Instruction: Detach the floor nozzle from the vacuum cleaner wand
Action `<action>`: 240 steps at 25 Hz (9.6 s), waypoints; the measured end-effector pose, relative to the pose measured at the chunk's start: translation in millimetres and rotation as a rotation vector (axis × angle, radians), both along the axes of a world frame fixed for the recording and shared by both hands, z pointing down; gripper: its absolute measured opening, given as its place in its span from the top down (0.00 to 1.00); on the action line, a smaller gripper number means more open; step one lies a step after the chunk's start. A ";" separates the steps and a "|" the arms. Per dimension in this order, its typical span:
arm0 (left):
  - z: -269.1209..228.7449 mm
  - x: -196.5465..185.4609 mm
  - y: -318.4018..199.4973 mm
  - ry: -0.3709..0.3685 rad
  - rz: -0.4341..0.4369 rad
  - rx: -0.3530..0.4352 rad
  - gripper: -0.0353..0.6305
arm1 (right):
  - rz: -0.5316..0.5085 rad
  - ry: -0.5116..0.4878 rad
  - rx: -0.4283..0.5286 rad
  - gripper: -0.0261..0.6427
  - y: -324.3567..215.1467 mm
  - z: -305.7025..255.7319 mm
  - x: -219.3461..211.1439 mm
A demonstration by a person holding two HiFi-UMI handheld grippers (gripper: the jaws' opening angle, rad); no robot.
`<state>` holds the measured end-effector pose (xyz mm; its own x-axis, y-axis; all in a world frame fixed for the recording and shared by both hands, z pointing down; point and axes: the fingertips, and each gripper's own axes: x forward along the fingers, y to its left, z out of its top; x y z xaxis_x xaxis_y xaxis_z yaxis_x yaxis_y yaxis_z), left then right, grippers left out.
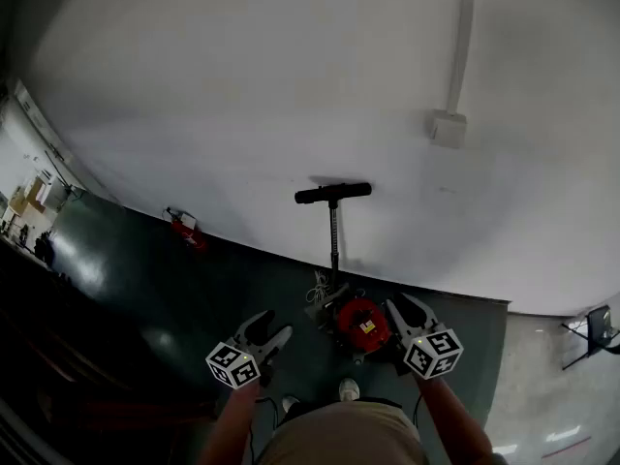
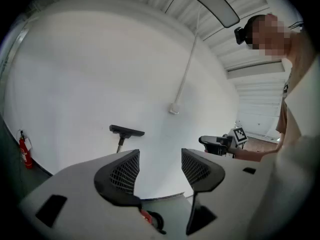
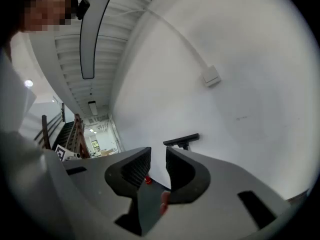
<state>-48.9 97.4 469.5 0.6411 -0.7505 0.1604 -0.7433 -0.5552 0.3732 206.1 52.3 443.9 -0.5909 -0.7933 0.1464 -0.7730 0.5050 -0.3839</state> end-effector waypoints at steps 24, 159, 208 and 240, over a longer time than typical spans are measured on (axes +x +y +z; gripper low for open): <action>30.2 -106.9 4.5 0.004 -0.024 -0.064 0.54 | 0.075 -0.119 -0.252 0.82 -8.9 55.5 -66.1; 297.2 158.6 -210.5 -0.541 1.850 0.212 0.73 | 0.714 -0.824 -0.745 0.58 -160.0 160.6 -92.3; 288.9 112.5 -189.0 -0.614 1.837 0.335 0.71 | 0.525 0.099 -0.726 0.62 -117.7 133.0 -127.3; 287.4 112.8 -176.9 -0.587 1.844 0.344 0.71 | 0.349 0.220 -0.723 0.62 -95.0 116.2 -96.3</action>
